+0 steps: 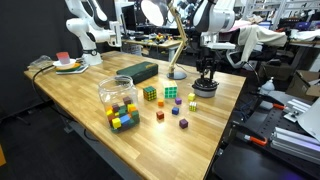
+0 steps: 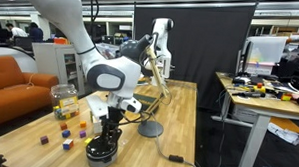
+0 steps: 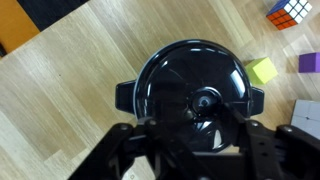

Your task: Remove the black lid from the grey pot

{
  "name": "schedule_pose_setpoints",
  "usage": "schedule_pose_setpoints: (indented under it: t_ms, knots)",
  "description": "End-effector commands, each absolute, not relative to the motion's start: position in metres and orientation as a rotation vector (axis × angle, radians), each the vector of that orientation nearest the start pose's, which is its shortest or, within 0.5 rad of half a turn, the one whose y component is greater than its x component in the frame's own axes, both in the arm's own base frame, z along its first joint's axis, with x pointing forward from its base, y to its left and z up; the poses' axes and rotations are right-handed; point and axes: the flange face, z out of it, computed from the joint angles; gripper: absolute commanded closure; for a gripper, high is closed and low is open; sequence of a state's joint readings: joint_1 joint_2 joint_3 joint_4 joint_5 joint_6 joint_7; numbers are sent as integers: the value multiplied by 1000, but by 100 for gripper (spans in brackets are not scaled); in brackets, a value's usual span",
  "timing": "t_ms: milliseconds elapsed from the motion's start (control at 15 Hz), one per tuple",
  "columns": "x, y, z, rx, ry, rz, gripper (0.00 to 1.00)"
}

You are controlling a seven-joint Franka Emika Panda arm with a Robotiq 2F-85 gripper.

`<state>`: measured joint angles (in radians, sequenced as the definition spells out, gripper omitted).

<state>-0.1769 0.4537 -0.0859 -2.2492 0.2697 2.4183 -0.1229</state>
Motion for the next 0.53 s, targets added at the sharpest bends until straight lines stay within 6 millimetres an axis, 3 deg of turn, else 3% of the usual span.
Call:
schedule_pose_setpoints:
  t_ms: [0,200,467]
  knots:
    - [488,-133,140,-2890,574,395,70]
    - [488,-132,141,-2880,588,408,87]
    - [490,-131,146,-2888,581,388,92]
